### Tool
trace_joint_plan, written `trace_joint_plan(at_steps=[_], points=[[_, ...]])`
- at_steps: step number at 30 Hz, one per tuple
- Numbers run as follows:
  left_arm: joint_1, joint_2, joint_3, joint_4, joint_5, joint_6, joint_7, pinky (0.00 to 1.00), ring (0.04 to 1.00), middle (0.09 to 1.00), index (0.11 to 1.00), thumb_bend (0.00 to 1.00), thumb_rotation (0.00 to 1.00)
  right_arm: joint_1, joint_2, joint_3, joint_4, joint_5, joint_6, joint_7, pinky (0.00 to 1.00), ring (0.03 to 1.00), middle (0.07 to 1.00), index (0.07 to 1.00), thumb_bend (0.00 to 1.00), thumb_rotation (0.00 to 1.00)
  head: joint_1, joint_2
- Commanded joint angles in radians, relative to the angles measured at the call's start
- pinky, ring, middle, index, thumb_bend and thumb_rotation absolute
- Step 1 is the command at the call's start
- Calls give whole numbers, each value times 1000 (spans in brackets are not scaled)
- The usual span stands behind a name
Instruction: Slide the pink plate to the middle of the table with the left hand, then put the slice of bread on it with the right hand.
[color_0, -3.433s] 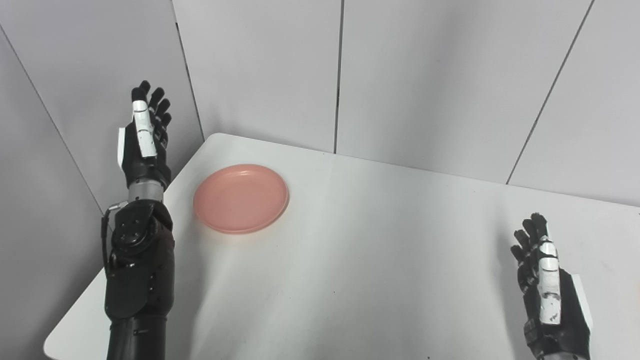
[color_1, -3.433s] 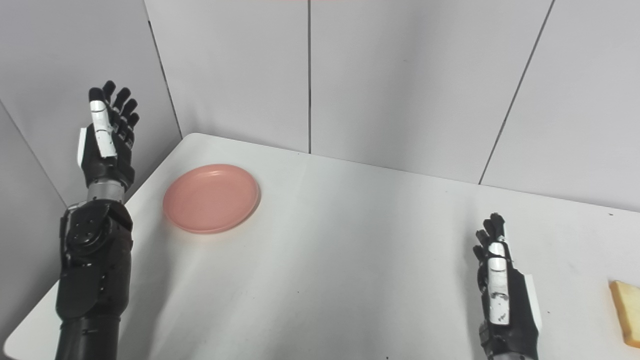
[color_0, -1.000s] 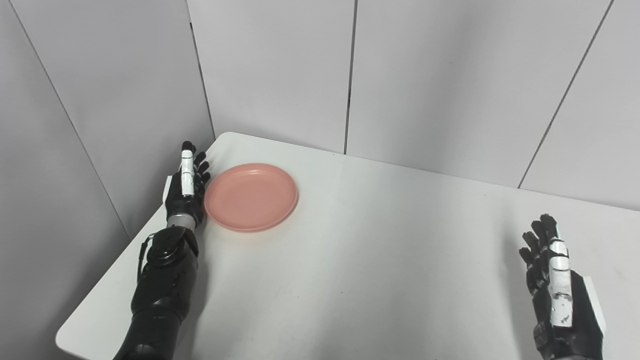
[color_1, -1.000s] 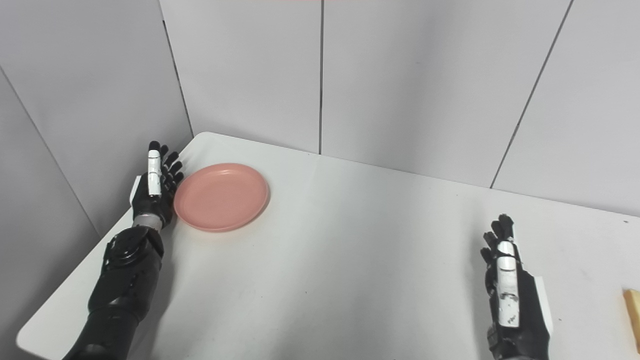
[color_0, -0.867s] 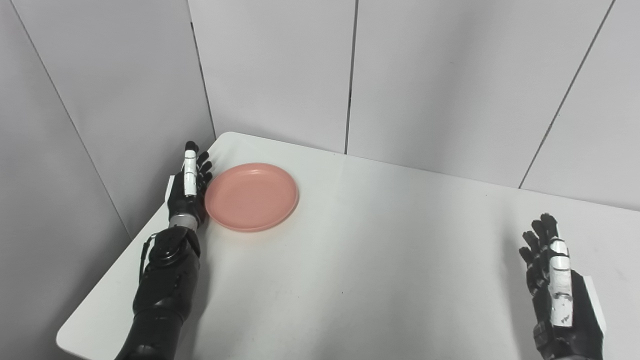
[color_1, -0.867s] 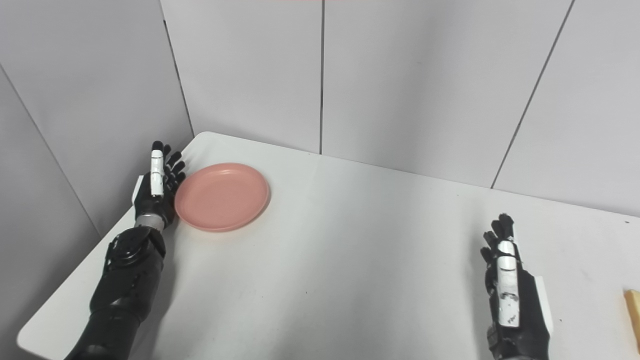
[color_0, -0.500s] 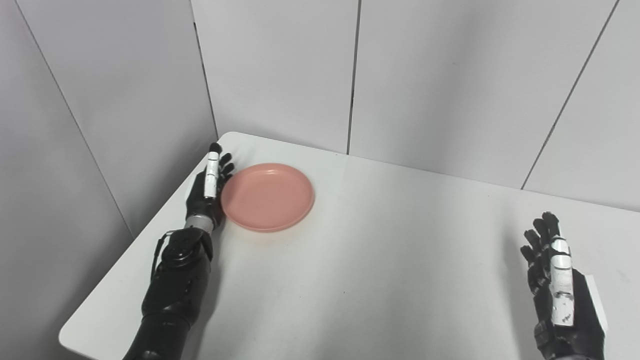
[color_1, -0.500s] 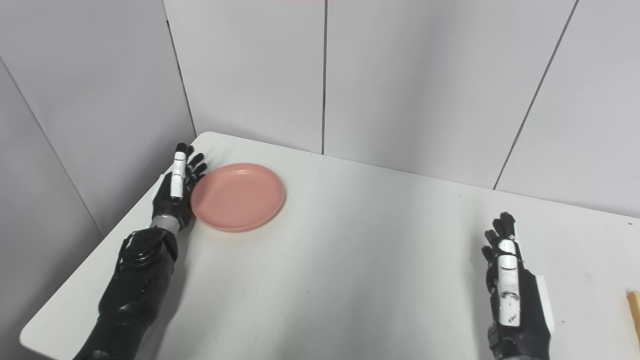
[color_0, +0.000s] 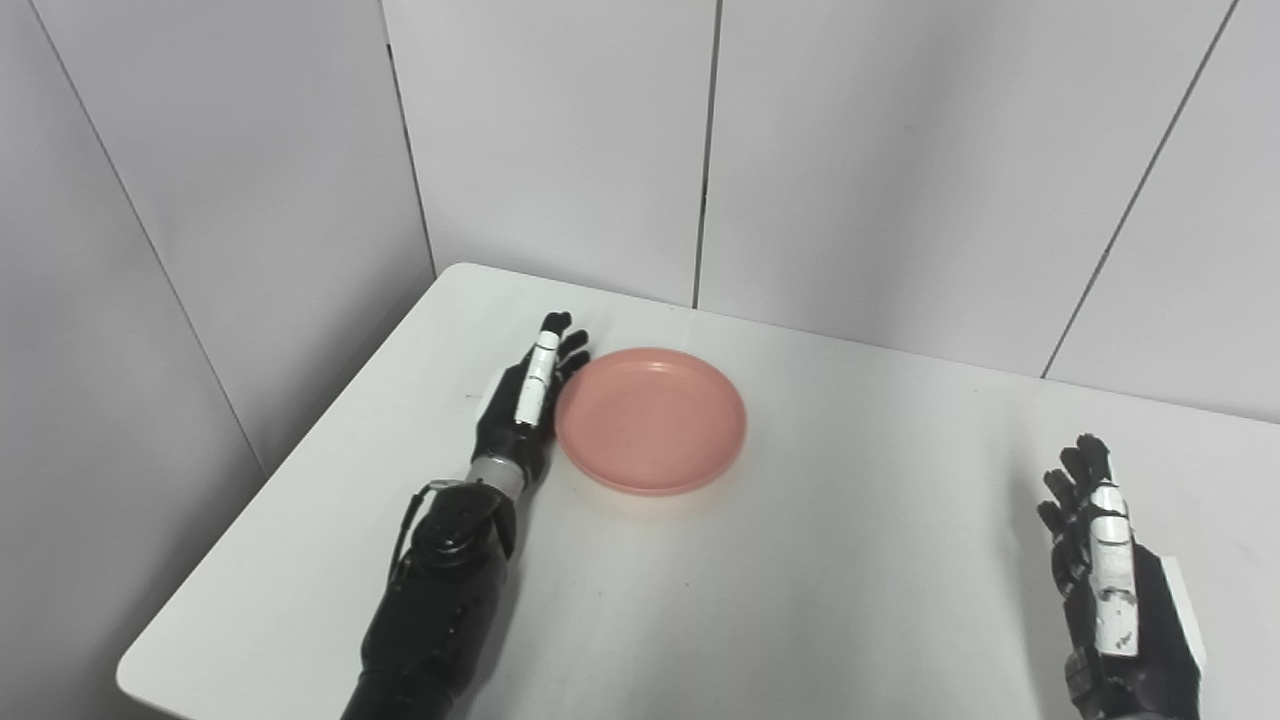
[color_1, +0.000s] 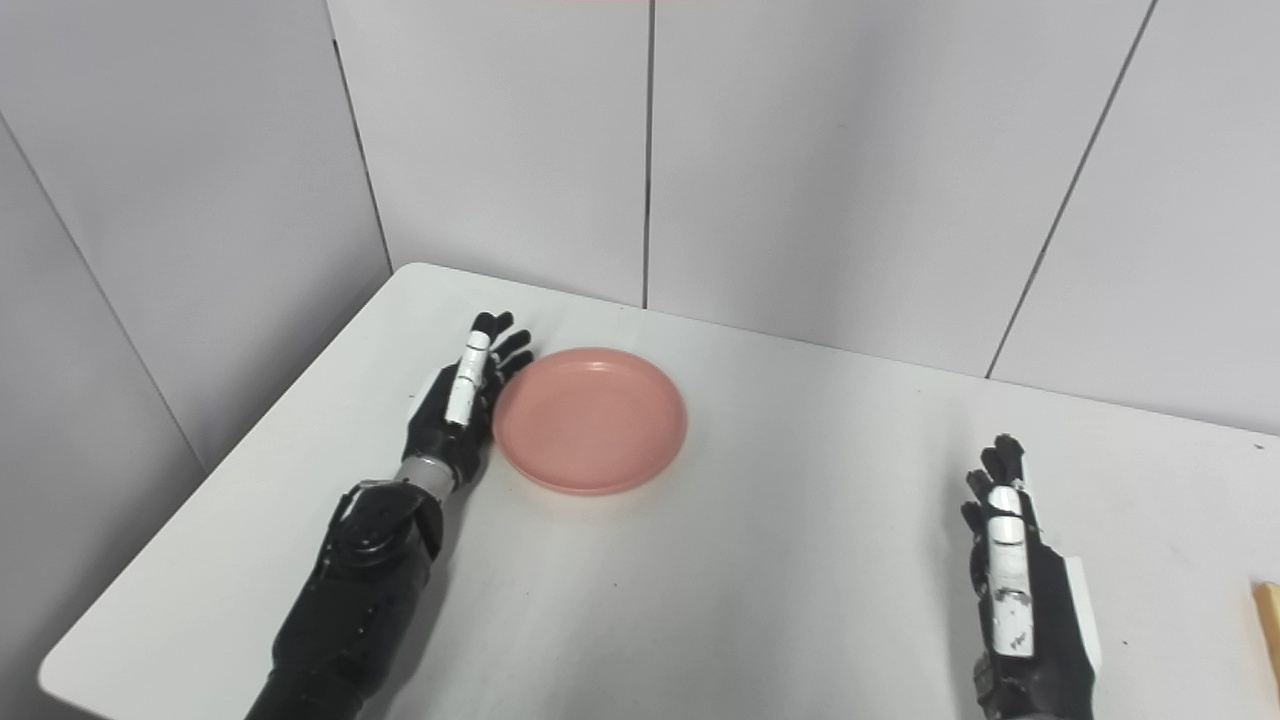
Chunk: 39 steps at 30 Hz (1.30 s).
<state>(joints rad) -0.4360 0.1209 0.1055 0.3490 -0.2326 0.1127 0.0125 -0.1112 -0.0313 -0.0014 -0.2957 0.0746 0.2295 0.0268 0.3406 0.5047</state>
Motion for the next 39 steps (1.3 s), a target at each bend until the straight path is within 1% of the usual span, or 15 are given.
trace_joint_plan(at_steps=[1, 3, 6, 9, 12, 13, 15, 18, 19, 20, 23, 28, 32, 35, 39], points=[[-22, -21, -34, -11, 8, 34, -42, 937, 925, 930, 936, 741, 963, -17, 1, 0, -10, -5, -66, 5, 1000, 1000, 1000, 1000, 338, 1000, -10, 1], [-27, -26, -48, 4, 10, 10, -61, 944, 934, 939, 947, 743, 979, -15, 5, 1, -11, -1, -61, 5, 1000, 1000, 1000, 1000, 351, 1000, -20, 2], [-29, -45, -69, -9, 23, 19, -65, 928, 925, 933, 940, 762, 969, -13, 6, 0, 12, 2, -93, 8, 1000, 1000, 1000, 1000, 360, 1000, -48, 9], [-30, -61, -83, -20, 18, 21, -79, 930, 922, 931, 940, 749, 966, -12, 6, 1, 31, 6, -118, 12, 1000, 1000, 1000, 1000, 385, 1000, -67, 13], [-25, -80, -101, -35, 18, 16, -93, 946, 934, 941, 949, 725, 979, -10, 12, 3, 36, 1, -123, 5, 1000, 1000, 1000, 1000, 387, 1000, -99, 20], [-23, -83, -104, -39, 19, 18, -94, 946, 935, 941, 949, 727, 976, -9, 13, 4, 36, -4, -123, 2, 1000, 1000, 1000, 1000, 381, 1000, -99, 20], [-18, -100, -117, -57, 17, 26, -101, 943, 935, 940, 948, 725, 970, -7, 14, 9, 37, -13, -127, 2, 1000, 1000, 1000, 1000, 378, 1000, -131, 26], [-6, -114, -134, -83, 23, 30, -111, 935, 933, 938, 944, 721, 969, -6, 19, 8, 44, 6, -139, 12, 1000, 1000, 1000, 1000, 398, 1000, -157, 33], [-1, -117, -143, -94, 22, 31, -120, 935, 933, 938, 944, 721, 969, -6, 19, 12, 45, 2, -139, 12, 1000, 1000, 1000, 1000, 398, 1000, -180, 38], [3, -118, -149, -102, 21, 31, -126, 943, 936, 940, 948, 716, 973, -6, 19, 15, 46, -3, -138, 11, 1000, 1000, 1000, 1000, 409, 1000, -180, 38], [23, -126, -166, -141, 23, 37, -144, 945, 939, 941, 951, 710, 980, -7, 19, 30, 46, -37, -138, 3, 1000, 1000, 1000, 1000, 412, 1000, -225, 44], [48, -141, -180, -192, 20, 65, -167, 938, 938, 940, 946, 735, 980, -8, 33, 39, 59, -61, -160, -9, 1000, 1000, 1000, 1000, 415, 1000, -262, 47], [73, -163, -187, -233, -4, 73, -186, 920, 937, 946, 952, 719, 969, -7, 44, 39, 62, -65, -161, -14, 1000, 1000, 1000, 1000, 443, 1000, -301, 54], [91, -176, -195, -254, 6, 72, -185, 941, 937, 947, 955, 713, 991, -6, 48, 43, 62, -80, -152, -20, 1000, 991, 1000, 1000, 461, 1000, -313, 55], [105, -174, -199, -262, 11, 64, -198, 943, 943, 954, 955, 719, 990, -6, 60, 44, 64, -86, -156, -25, 1000, 989, 1000, 1000, 455, 1000, -337, 60]])
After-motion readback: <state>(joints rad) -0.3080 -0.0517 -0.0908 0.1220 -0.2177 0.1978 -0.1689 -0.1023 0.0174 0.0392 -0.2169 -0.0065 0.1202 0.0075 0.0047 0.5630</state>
